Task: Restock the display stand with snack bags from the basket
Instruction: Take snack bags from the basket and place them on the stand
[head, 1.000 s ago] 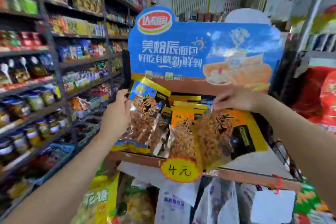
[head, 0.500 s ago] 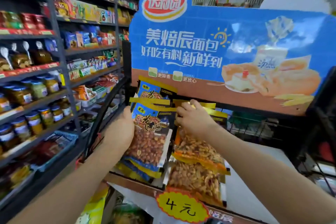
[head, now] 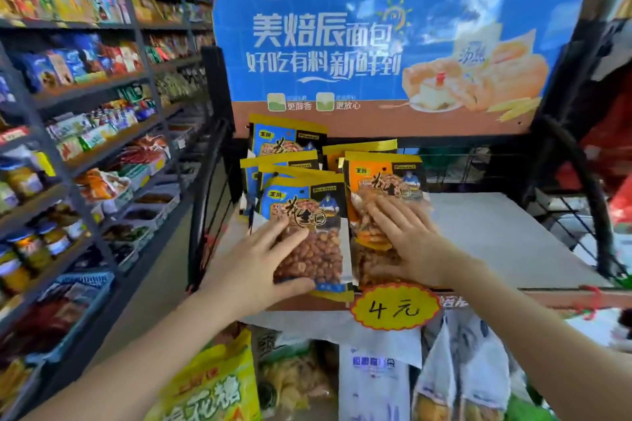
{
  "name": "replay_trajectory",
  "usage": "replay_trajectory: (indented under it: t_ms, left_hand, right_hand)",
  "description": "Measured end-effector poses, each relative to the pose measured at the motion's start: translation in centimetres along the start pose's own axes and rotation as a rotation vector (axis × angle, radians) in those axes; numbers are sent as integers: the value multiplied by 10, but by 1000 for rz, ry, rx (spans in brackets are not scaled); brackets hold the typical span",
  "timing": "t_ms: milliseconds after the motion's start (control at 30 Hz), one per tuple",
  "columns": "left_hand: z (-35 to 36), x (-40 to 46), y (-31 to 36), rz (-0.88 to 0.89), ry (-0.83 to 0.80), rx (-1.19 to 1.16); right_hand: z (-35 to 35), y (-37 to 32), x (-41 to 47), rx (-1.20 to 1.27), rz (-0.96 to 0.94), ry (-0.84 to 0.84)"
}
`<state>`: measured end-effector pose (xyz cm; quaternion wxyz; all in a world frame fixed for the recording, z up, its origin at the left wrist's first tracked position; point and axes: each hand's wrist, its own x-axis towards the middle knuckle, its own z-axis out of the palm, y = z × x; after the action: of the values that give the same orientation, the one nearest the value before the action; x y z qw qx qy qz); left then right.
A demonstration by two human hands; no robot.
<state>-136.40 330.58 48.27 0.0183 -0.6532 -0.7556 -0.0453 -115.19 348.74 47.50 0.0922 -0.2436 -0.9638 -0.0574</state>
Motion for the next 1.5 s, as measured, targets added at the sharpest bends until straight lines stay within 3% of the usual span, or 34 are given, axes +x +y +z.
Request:
replay_trajectory:
  t_ms: [367, 467, 600, 733, 833, 900, 967, 1000, 1067, 1200, 1300, 1500]
  left_hand:
    - [3, 19, -7, -123, 195, 93]
    - [0, 17, -5, -130, 178, 118]
    - [0, 1, 1, 69, 337, 135]
    - [1, -6, 43, 321, 498, 69]
    - [1, -7, 99, 481, 504, 27]
    - [14, -10, 145, 582, 461, -56]
    - [40, -13, 198, 654, 390, -85]
    - [57, -17, 227, 686, 349, -75]
    - [98, -25, 288, 717, 108, -82]
    - [182, -33, 402, 661, -296, 70]
    - [235, -37, 474, 668, -480, 133]
    - [321, -42, 586, 657, -744, 157]
  right_hand:
    - [-17, -20, 32, -153, 158, -138]
    - [-19, -25, 28, -119, 180, -89]
    - [-28, -26, -8, 83, 350, 76]
    - [-37, -19, -57, 68, 415, 248]
    - [-34, -10, -110, 39, 403, 393]
    - [-26, 3, -162, 40, 467, 450]
    - [-9, 21, -226, 106, 668, 430]
    - [1, 30, -262, 135, 799, 382]
    - [25, 48, -338, 165, 1000, 267]
    - [58, 70, -486, 221, 1259, -34]
    - [77, 78, -589, 228, 1357, -277]
    - [122, 98, -731, 430, 1598, -532]
